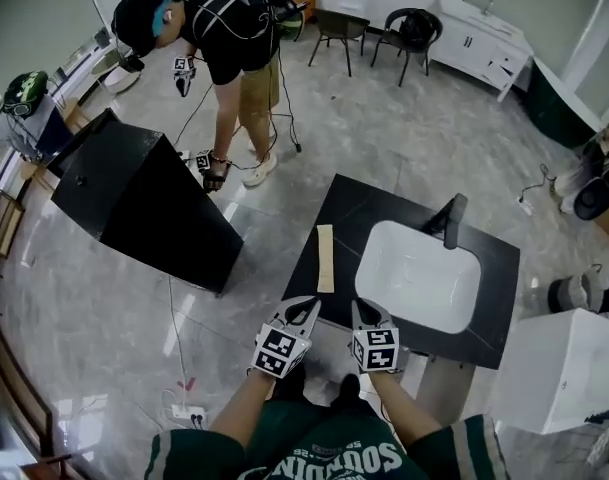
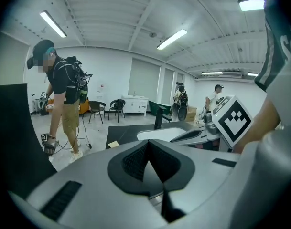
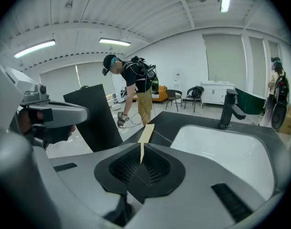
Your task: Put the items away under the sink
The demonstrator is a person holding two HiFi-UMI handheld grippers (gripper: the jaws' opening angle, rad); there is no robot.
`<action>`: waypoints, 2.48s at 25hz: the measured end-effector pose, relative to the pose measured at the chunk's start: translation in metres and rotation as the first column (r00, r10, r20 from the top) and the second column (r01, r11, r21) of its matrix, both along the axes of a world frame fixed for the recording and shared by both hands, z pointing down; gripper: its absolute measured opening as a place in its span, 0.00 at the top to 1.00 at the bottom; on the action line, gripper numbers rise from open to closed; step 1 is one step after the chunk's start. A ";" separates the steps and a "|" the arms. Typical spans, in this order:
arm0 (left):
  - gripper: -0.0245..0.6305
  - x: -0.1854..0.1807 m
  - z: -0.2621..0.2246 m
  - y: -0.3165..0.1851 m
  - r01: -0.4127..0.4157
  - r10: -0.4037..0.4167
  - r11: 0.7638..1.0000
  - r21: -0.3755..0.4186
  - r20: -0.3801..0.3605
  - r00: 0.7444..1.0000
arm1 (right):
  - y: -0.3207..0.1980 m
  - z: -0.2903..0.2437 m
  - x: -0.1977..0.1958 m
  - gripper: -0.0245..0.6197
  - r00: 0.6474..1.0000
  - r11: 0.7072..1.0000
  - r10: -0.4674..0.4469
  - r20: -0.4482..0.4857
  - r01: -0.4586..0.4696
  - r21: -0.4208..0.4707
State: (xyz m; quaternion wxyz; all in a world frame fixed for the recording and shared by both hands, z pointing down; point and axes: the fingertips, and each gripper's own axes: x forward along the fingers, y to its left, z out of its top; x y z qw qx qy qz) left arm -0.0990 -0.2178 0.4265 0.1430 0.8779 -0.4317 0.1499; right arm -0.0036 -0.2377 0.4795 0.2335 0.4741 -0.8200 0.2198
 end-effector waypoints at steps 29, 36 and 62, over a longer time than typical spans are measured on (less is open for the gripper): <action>0.95 -0.138 0.052 -0.050 -0.069 0.065 0.991 -0.112 -0.032 0.997 | -0.074 0.133 -0.074 0.76 0.977 0.958 0.092 -0.194 -0.141 -0.251; 0.95 -0.143 0.060 -0.048 -0.065 0.061 0.989 -0.131 -0.031 0.998 | -0.079 0.137 -0.075 0.77 0.977 0.951 0.104 -0.185 -0.152 -0.270; 0.95 -0.098 0.019 -0.057 -0.123 0.120 0.992 -0.037 -0.074 0.990 | -0.068 0.072 -0.049 0.89 0.985 0.975 0.136 -0.111 -0.153 -0.162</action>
